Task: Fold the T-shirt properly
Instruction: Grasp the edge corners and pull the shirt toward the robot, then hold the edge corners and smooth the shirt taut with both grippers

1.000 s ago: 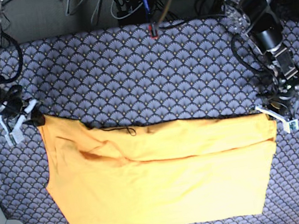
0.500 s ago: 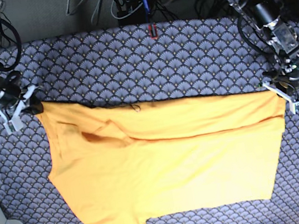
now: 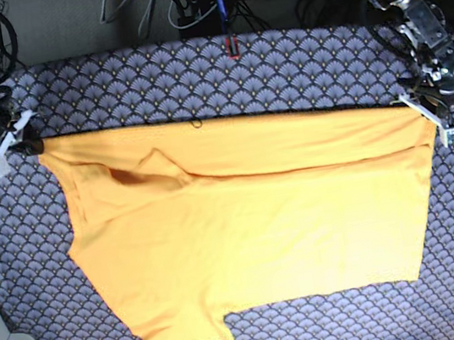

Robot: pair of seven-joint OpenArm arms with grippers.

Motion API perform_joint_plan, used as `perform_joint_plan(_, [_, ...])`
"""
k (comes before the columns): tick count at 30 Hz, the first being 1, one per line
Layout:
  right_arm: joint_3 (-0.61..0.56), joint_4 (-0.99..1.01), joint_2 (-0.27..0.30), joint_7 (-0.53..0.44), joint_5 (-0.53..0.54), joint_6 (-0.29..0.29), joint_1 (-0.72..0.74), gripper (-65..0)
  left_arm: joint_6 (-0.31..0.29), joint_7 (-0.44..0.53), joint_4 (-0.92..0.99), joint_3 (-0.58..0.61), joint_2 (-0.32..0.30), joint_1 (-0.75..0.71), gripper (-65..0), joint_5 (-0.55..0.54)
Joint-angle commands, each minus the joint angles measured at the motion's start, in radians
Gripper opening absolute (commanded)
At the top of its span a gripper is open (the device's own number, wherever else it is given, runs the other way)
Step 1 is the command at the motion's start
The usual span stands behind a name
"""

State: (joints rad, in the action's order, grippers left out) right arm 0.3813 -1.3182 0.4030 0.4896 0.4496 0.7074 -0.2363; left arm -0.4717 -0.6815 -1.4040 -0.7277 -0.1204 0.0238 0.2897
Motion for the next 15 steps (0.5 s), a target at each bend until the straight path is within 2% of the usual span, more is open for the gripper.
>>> perform_joint_plan(1, [0.011, -0.037, 0.020, -0.009, -0.008, -0.009, -0.028, -65.0, 0.023, 0.010, -0.038, -0.005, -0.009, 0.000, -65.0, 0.015])
perform_joint_plan(6, [0.018, -0.149, -0.011, -0.015, -0.005, -0.009, -0.117, -65.0, 0.023, 0.012, -0.091, -0.005, 0.005, -0.045, -65.0, 0.015])
perform_joint_plan(12, [0.109, -0.206, -0.075, -0.010, -0.010, -0.009, -0.171, -65.0, 0.023, 0.012, -0.125, -0.010, 0.021, -0.115, -65.0, 0.015])
perform_joint_plan(15, [0.140, -0.206, -0.083, -0.009, -0.010, -0.009, -0.174, -65.0, 0.021, 0.021, -0.126, -0.010, 0.023, -0.141, -65.0, 0.015])
